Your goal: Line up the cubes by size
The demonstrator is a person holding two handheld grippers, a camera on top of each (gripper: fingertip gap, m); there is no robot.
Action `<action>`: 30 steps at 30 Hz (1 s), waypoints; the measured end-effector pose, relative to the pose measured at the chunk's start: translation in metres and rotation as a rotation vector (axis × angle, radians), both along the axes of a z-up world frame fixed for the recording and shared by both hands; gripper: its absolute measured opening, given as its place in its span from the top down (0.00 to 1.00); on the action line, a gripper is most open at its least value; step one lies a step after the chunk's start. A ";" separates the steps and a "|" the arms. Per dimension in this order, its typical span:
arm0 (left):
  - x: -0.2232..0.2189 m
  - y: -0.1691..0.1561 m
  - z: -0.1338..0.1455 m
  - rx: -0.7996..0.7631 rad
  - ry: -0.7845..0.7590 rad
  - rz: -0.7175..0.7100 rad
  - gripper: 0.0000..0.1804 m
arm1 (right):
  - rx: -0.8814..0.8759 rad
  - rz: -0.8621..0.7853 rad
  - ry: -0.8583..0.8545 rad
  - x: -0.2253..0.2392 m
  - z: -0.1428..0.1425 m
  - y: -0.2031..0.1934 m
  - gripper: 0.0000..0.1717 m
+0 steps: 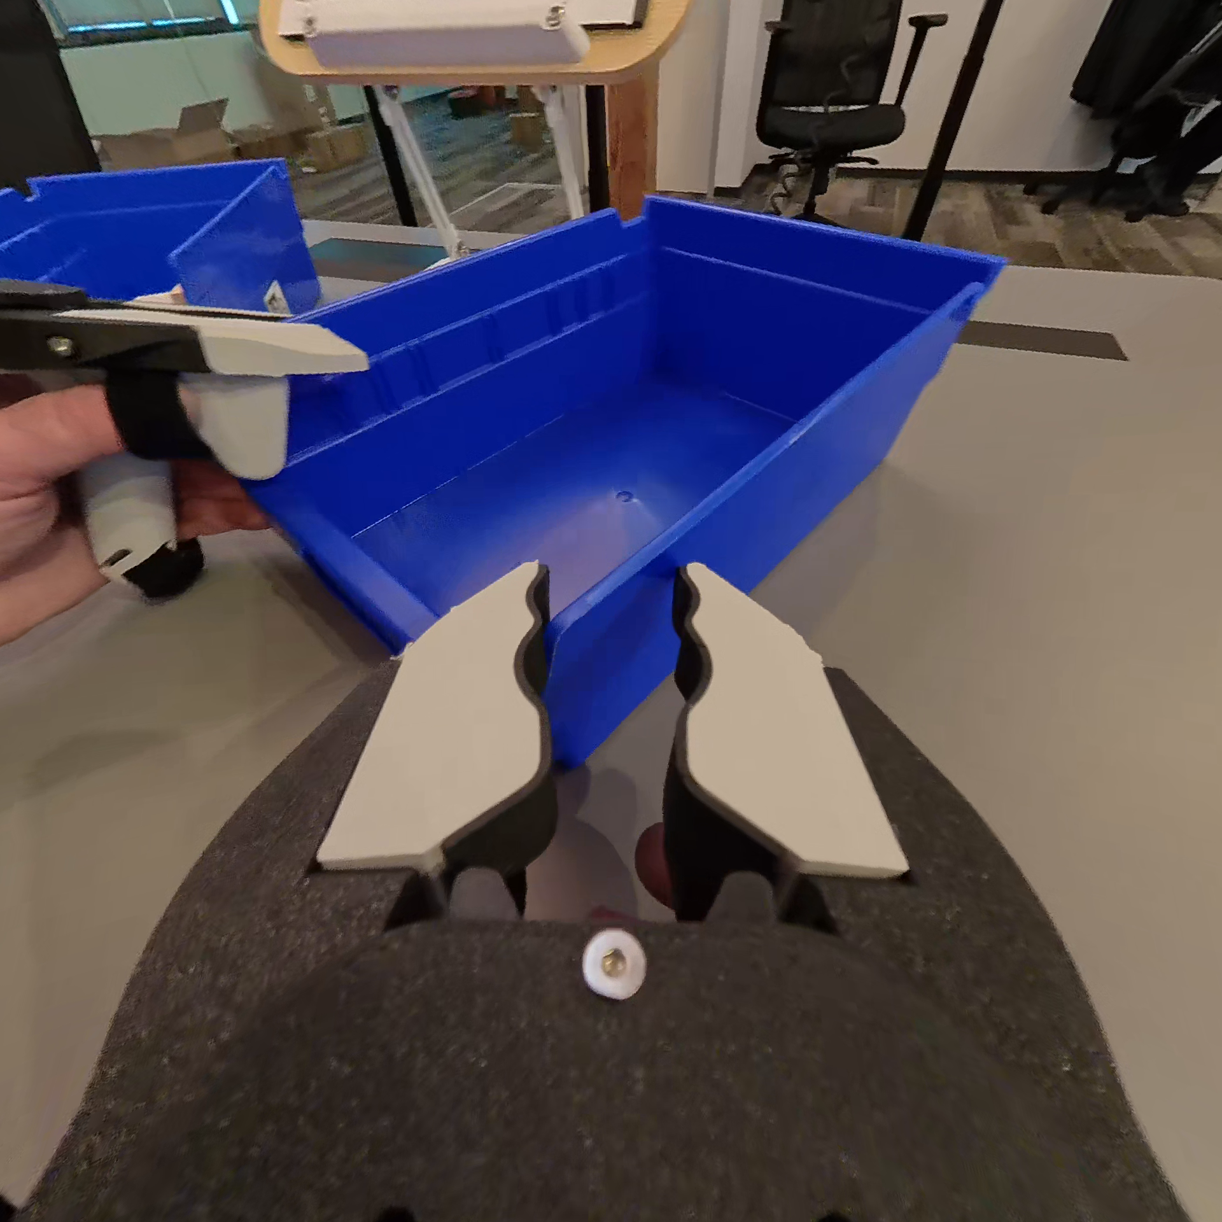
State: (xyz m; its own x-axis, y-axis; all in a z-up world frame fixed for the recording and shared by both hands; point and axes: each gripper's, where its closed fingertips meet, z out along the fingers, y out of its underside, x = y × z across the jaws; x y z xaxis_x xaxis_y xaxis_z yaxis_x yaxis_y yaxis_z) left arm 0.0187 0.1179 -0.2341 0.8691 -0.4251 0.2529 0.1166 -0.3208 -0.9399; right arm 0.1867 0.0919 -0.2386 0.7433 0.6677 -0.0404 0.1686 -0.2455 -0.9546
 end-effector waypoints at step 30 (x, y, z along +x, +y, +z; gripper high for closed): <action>0.071 0.052 0.007 -0.009 -0.233 -0.096 0.71 | -0.056 -0.166 -0.014 0.058 -0.015 0.141 0.79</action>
